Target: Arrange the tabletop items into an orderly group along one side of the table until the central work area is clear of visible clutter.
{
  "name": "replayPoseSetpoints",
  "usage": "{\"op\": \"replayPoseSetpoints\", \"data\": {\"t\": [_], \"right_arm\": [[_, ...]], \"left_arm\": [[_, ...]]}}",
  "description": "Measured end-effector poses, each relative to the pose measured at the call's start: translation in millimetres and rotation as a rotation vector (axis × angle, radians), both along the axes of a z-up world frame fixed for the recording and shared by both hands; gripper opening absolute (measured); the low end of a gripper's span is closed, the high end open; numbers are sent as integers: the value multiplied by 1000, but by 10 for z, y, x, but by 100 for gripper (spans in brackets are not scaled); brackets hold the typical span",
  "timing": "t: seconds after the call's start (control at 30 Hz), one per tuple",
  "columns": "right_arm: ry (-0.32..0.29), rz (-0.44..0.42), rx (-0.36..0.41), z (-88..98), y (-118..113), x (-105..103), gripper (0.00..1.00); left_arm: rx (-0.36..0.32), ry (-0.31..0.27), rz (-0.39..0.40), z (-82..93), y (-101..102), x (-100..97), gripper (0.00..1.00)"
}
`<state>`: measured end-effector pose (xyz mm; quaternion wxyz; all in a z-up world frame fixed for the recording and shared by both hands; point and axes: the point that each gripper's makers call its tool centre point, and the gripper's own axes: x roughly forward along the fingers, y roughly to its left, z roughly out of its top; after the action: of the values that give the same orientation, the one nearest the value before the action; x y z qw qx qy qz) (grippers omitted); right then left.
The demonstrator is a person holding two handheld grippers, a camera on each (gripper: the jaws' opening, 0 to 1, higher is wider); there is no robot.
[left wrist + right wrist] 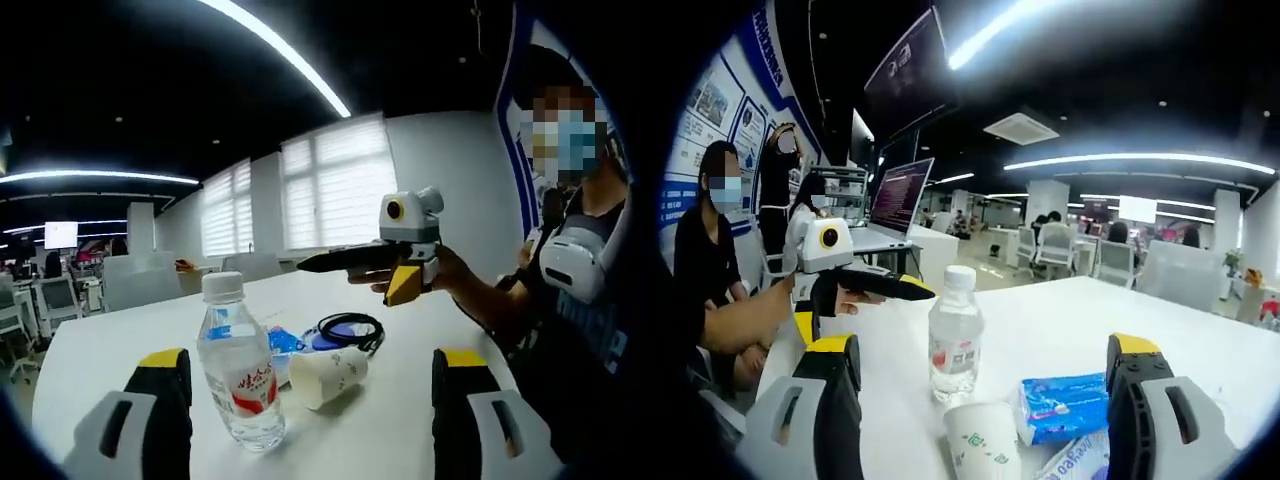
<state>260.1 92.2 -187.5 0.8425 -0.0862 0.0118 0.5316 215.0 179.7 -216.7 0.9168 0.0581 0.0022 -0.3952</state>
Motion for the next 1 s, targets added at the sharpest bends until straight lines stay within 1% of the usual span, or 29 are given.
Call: {"op": "replayPoseSetpoints", "data": {"t": [0.13, 0.2, 0.47, 0.6, 0.73, 0.9, 1.0], "right_arm": [[-1, -5, -1, 1, -55, -3, 100], [-5, -8, -3, -1, -76, -3, 100], [-5, -13, -15, -31, -159, -5, 100], [-9, -24, -17, -39, -201, 13, 100], [-5, -22, -23, -77, -234, 8, 100], [-4, -34, -22, -88, -322, 5, 100], [-2, -37, -26, -90, -360, 27, 100]], "left_arm": [[-19, 18, -25, -17, -67, -34, 100], [-12, 8, -24, -13, -88, -37, 100], [-30, 4, -20, 31, -118, -95, 100], [-15, 7, -25, -6, -133, -119, 100], [-16, 14, -37, -35, -178, -148, 100], [-18, 15, -30, -32, -180, -154, 100], [-19, 14, -33, -27, -220, -176, 100]]}}
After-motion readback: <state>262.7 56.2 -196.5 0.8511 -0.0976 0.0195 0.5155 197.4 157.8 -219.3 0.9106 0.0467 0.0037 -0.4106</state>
